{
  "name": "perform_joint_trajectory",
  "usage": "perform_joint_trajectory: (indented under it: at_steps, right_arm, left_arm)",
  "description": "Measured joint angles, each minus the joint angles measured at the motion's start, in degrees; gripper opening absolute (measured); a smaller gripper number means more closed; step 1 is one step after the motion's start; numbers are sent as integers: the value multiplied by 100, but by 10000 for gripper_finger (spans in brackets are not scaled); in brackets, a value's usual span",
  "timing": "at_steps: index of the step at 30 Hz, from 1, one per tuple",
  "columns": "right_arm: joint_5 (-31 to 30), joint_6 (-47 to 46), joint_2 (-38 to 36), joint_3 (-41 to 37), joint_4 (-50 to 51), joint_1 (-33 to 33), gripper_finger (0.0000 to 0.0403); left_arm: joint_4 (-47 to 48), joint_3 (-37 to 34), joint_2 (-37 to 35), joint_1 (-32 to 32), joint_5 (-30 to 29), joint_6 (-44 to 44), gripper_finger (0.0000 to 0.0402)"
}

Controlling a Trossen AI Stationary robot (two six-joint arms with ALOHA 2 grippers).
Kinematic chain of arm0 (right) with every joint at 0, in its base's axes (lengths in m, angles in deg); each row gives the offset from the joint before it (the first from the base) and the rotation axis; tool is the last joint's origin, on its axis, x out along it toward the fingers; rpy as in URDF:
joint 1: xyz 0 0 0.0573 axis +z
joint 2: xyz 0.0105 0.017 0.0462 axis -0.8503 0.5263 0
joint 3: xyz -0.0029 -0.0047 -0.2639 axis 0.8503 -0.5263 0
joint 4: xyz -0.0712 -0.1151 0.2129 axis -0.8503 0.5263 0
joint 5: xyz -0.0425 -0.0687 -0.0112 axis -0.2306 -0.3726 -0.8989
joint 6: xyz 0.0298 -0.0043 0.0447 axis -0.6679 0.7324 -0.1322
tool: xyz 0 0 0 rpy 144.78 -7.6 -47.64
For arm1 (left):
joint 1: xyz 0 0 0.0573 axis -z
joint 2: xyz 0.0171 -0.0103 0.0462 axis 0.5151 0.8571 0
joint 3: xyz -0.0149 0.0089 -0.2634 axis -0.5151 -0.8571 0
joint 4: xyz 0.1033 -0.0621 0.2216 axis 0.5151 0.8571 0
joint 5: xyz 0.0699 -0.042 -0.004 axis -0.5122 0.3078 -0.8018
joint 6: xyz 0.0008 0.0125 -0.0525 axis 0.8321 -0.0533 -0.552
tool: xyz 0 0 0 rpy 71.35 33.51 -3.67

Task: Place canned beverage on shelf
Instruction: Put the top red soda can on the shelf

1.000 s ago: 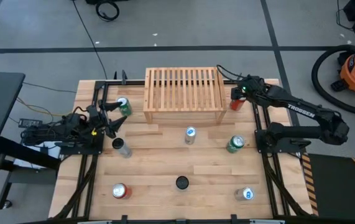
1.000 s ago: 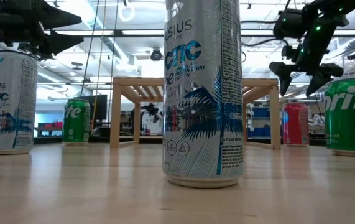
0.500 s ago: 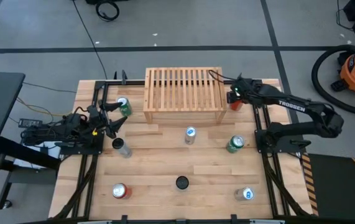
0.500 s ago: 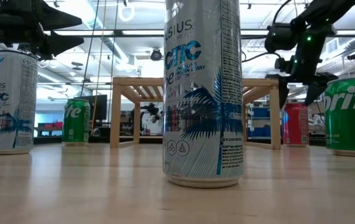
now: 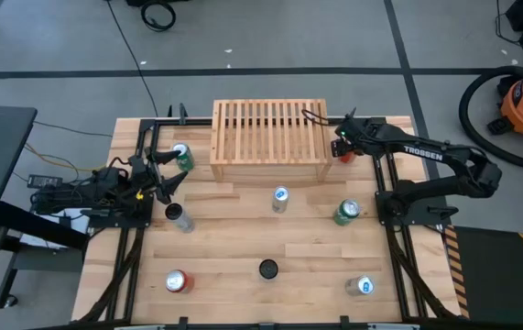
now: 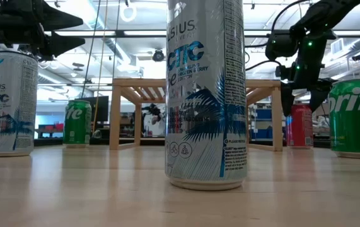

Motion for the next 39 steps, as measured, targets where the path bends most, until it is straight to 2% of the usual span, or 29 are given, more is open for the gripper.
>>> perform_joint_trajectory:
  at_steps: [10,19,29,33,39]
  right_arm:
    - [-6,-76,-7,2,204,0,295]
    - [10,221,-59,4,234,0,294]
    - [507,658,-624,62,351,-148,294]
    - [637,1016,-702,391,639,-190,294]
    - [762,1664,-706,1280,994,-229,294]
  left_arm:
    - [-1,0,0,0,-2,-1,369]
    - [0,0,0,0,-2,-4,369]
    - [0,0,0,0,-2,-4,369]
    - [4,0,0,0,-2,-62,369]
    - [2,0,0,0,0,-159,369]
